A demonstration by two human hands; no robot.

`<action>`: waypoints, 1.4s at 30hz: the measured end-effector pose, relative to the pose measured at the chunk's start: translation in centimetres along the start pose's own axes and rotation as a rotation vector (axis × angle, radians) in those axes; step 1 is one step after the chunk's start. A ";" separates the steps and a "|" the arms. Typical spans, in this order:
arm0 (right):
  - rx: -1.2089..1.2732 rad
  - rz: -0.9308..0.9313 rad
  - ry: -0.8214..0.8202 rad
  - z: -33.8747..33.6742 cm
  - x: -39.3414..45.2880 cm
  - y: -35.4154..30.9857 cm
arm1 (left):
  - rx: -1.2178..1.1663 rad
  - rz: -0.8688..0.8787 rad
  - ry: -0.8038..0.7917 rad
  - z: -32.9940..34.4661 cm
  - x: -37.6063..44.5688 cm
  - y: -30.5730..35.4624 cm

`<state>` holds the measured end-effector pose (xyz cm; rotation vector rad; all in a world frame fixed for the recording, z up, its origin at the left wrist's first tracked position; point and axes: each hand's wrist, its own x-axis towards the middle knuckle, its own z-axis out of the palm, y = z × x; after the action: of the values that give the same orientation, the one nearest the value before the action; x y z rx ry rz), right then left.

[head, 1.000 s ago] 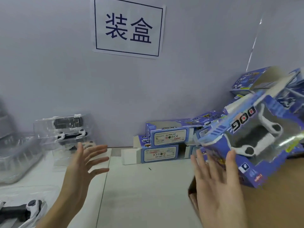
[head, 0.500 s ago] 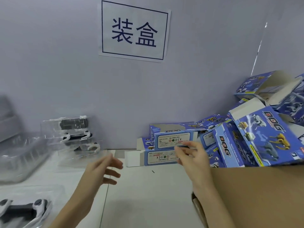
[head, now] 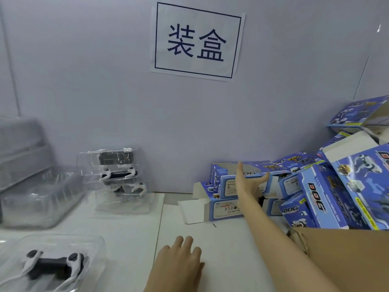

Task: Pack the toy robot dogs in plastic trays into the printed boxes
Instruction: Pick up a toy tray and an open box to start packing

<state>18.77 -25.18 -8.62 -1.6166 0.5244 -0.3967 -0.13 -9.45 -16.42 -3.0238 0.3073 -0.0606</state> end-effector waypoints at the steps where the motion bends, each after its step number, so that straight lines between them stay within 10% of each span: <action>1: 0.046 0.039 0.032 0.0 0.3 -0.2 | 0.006 -0.004 0.015 -0.1 -0.2 -0.2; 14: 0.465 -0.260 0.040 -3.4 -4.3 1.2 | -0.136 -0.238 0.300 -0.7 -1.0 -1.5; 20: 0.530 -0.314 -0.316 -5.9 -9.5 6.7 | -1.216 -0.332 0.619 -1.4 -1.0 -3.0; 26: 0.493 -0.241 -0.572 -8.3 -11.3 8.9 | -1.694 -0.144 0.211 -2.0 -0.9 -2.3; 37: 0.397 -0.341 -0.707 -9.0 -14.5 7.1 | -1.387 -0.113 0.494 0.0 -0.5 -2.6; 42: 0.355 -0.460 -0.666 -8.8 -16.2 6.7 | -1.509 -0.088 0.279 -0.6 -0.8 -2.9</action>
<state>-0.24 -24.02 -13.45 -1.4014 -0.4102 -0.2449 -0.35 -6.50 -15.56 -4.5373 0.3217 -0.4396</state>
